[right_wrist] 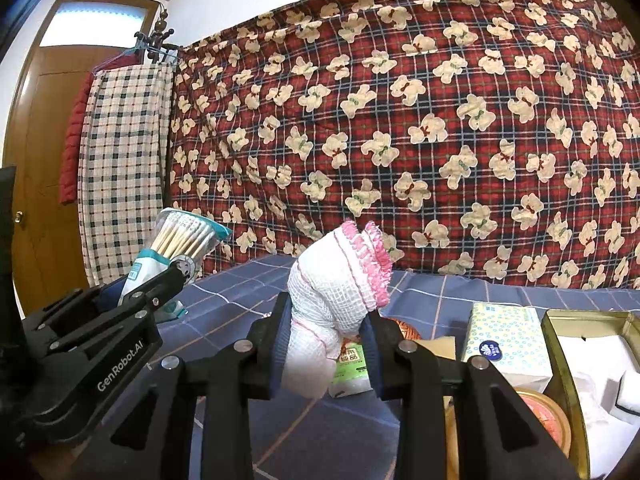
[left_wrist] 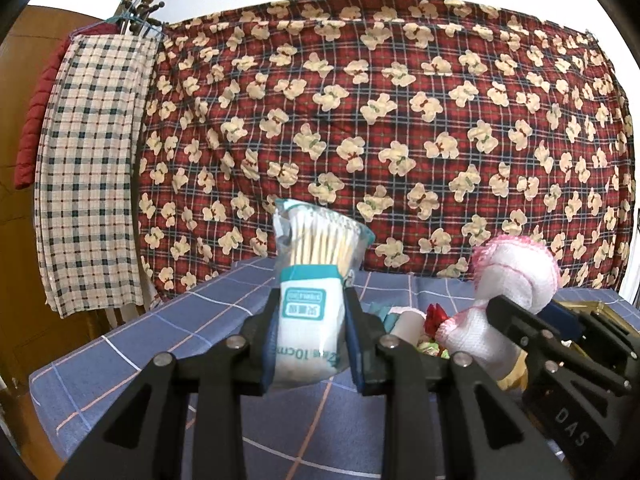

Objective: Organize soft objects
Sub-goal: 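Lift the towel roll with the right tool while the left tool holds the swab pack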

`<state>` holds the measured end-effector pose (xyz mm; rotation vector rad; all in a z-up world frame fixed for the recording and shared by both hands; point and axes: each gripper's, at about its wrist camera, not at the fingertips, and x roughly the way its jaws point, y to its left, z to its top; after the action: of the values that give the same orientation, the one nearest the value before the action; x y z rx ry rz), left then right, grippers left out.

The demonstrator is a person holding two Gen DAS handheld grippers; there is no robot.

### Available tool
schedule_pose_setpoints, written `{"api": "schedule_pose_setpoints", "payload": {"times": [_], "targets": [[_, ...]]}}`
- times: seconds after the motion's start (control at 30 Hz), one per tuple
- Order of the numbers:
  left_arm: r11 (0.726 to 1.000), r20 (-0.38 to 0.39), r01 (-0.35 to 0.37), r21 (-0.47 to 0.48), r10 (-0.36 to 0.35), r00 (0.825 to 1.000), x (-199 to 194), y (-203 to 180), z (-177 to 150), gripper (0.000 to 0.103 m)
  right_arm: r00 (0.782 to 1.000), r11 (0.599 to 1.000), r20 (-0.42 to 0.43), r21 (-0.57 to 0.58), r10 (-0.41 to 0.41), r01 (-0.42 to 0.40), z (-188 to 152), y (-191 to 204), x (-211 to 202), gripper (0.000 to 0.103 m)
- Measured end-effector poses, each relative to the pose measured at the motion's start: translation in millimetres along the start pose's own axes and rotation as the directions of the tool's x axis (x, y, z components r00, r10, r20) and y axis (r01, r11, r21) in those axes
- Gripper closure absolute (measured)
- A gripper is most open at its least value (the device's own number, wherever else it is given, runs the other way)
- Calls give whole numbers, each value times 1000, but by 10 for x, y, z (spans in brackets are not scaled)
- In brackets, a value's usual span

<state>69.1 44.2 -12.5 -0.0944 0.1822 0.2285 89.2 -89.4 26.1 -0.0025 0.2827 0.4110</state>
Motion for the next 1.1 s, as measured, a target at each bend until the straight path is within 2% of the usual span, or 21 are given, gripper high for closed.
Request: {"api": "schedule_pose_setpoints", "payload": {"times": [0.47,1.1], "targets": [[1000,26,7,1,-7,1000,-48,1,3,76,1000,1000,1,19,-4,4,-6,-33,-32,67],[997,-49,71,5,-70,996,143,-302,0,76,998,998,-59,49,-32,35,-6,-320,124,67]]}}
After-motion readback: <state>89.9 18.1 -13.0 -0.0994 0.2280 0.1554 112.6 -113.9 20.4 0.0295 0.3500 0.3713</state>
